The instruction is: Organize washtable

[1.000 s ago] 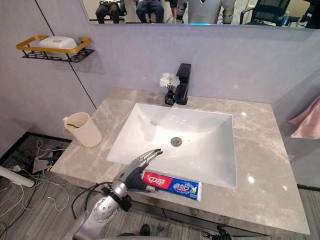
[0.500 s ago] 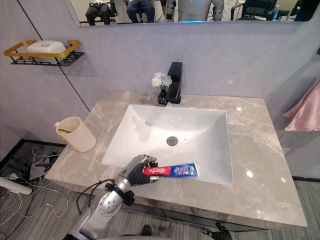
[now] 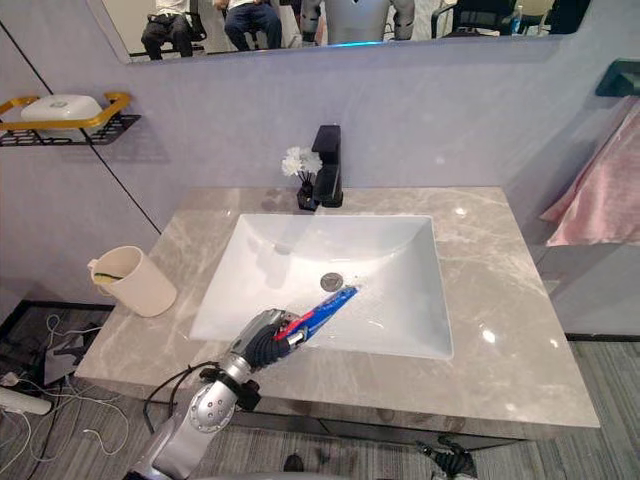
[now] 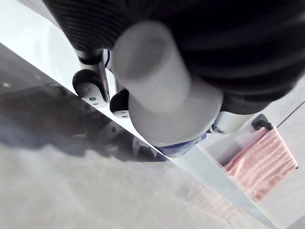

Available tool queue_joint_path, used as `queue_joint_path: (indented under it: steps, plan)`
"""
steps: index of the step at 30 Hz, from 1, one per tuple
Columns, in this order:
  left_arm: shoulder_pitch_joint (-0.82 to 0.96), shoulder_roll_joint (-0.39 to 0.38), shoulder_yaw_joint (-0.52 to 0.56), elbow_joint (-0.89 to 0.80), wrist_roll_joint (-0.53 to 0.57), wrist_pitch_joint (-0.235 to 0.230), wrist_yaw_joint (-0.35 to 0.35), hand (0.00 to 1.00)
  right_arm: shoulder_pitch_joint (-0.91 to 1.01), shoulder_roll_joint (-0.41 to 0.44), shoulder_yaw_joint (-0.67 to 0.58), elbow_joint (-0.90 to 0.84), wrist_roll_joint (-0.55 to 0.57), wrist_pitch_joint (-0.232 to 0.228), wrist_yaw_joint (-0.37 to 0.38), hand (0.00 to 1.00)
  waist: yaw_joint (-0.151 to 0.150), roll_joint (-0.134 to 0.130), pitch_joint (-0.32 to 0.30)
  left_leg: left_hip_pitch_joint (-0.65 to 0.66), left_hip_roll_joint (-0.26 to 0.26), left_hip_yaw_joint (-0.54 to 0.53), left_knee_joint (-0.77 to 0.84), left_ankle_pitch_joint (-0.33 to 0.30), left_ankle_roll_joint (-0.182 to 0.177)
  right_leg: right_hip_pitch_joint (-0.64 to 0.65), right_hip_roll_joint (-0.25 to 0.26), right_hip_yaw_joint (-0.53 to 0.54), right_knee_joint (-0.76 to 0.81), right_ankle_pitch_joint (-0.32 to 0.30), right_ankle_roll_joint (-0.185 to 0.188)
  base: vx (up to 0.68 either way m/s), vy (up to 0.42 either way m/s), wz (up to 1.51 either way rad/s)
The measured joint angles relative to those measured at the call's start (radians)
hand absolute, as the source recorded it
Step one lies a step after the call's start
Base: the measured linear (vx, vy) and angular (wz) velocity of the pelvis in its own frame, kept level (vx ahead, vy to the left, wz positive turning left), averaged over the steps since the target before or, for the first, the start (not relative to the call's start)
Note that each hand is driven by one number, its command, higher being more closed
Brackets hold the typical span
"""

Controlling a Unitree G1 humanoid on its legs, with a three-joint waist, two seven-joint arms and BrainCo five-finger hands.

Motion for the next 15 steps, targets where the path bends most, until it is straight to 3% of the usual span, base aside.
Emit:
queue_joint_path:
  steps: [6,15]
  plan:
    - [-0.006,-0.036,0.021,-0.002,-0.048,0.01,0.037,1.0,0.03,0.038,-0.133,-0.122,0.001,0.002,-0.061,0.0,0.003,-0.007,-0.003,0.0,0.004,0.025,0.0,-0.005,0.0,-0.011,0.001,0.024,0.002,0.002,0.001,-0.01,-0.007,-0.1]
    - [-0.062,-0.097,0.021,-0.07,-0.116,0.02,0.052,1.0,0.093,0.136,-0.257,-0.46,-0.026,0.043,-0.168,0.0,-0.004,-0.053,-0.043,-0.004,0.004,0.056,0.007,-0.019,0.005,-0.025,-0.002,0.054,0.014,0.004,0.003,0.0,-0.003,-0.11]
